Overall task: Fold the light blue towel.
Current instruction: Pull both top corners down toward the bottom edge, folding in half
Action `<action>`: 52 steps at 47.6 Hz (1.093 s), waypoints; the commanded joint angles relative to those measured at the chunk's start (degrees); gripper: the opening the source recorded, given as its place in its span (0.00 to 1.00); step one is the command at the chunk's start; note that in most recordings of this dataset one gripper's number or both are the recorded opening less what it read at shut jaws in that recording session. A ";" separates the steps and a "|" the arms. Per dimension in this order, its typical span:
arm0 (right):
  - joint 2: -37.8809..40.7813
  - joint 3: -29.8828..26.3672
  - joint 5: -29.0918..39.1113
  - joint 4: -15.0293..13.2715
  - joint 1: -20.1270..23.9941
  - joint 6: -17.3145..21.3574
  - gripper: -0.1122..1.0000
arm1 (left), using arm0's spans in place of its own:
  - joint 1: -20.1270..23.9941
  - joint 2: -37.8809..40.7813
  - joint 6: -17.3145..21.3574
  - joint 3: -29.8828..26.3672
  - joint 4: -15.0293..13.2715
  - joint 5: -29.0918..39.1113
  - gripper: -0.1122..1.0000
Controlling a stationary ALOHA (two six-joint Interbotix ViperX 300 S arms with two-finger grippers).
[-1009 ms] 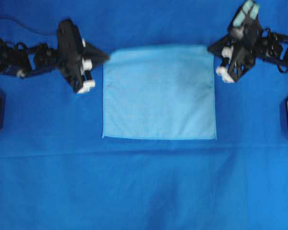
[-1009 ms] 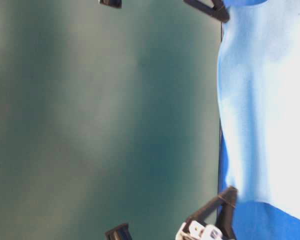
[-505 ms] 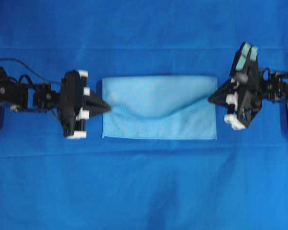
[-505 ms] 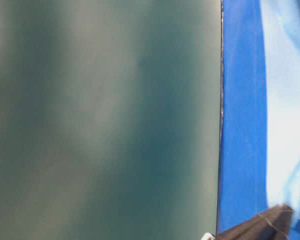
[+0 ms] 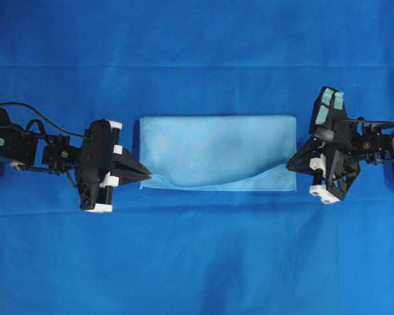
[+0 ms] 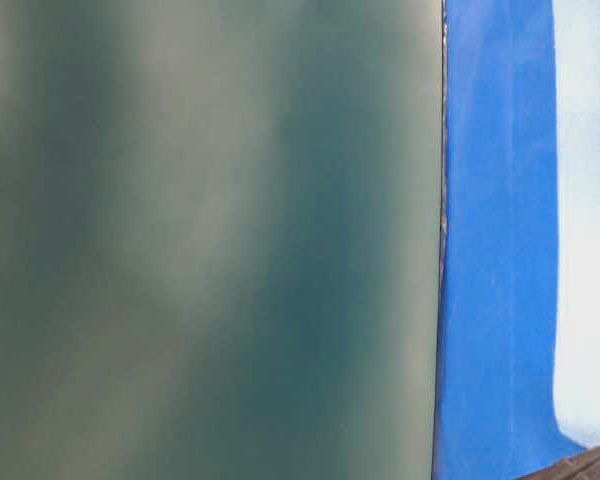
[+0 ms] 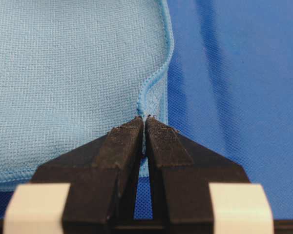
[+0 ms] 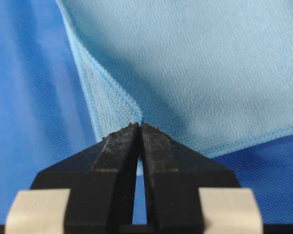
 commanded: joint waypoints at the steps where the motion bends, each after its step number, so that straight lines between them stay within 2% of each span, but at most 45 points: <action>1: 0.18 -1.14 0.00 0.09 0.35 -0.09 0.12 | -0.18 -0.53 0.00 -0.70 0.00 -0.09 0.12; 13: 0.44 -1.14 0.09 0.09 0.88 -0.09 0.13 | -0.18 -0.62 -0.18 -0.88 0.00 -0.09 0.12; 15: 0.44 -1.14 0.18 0.18 0.88 0.00 0.16 | -0.18 -0.53 -0.26 -0.97 -0.09 0.00 0.15; 19: 0.44 -1.23 0.79 0.09 0.88 0.00 0.37 | -0.18 -0.70 -0.53 -1.58 -0.18 0.00 0.32; 21: 0.35 -1.32 1.23 0.09 0.88 0.00 0.50 | -0.18 -1.05 -0.62 -2.02 -0.09 0.35 0.46; 24: 0.09 -1.23 1.67 0.09 0.88 0.00 0.64 | -0.18 -1.85 -0.62 -2.37 -0.09 1.05 0.64; 26: -0.26 -1.23 2.02 -0.09 0.88 -0.09 0.69 | -0.18 -2.55 -0.35 -2.55 -0.09 1.93 0.74; 29: -1.49 -1.32 2.55 -0.35 0.79 -0.62 0.66 | -0.09 -3.87 0.18 -2.90 -0.09 3.60 0.84; 37: -5.54 -1.32 3.43 -3.43 -1.93 -1.49 0.65 | 3.25 -6.68 0.53 -3.08 -0.09 7.73 0.76; 46: -6.42 -1.58 5.36 -8.09 -11.60 -1.93 0.65 | 9.84 -6.50 0.70 -3.78 -0.09 10.11 0.74; 52: -5.19 -2.46 6.42 -11.07 -15.21 -1.93 0.65 | 12.83 -5.80 1.76 -4.66 -0.09 11.25 0.74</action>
